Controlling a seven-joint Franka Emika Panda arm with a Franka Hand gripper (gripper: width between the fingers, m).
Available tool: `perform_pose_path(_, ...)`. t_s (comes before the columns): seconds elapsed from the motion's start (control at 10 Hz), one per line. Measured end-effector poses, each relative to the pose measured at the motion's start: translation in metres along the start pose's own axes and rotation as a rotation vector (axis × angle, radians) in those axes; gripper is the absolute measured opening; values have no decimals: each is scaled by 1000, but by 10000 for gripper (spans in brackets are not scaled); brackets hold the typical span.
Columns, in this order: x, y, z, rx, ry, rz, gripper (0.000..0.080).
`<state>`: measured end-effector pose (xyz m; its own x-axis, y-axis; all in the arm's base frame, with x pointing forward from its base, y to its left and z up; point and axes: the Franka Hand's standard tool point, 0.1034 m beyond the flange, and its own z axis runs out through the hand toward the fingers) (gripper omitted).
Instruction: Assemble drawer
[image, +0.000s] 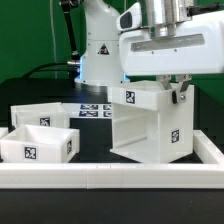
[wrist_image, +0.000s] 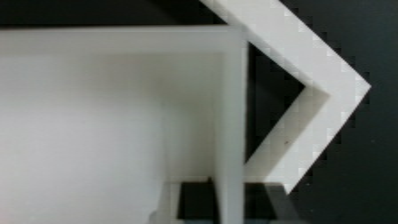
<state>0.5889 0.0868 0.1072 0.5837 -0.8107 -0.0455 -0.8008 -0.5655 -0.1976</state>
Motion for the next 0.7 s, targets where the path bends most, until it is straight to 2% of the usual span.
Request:
perform_pose_path(0.3,1,1,0,17,-48,305,38)
perform_pose_path(0.4,1,1,2,9,-71,432,38)
perform_pose_path(0.5,2,-1,5,13,-84,522,38)
perform_pose_path(0.7,5,-2,7,21,-98,613,38)
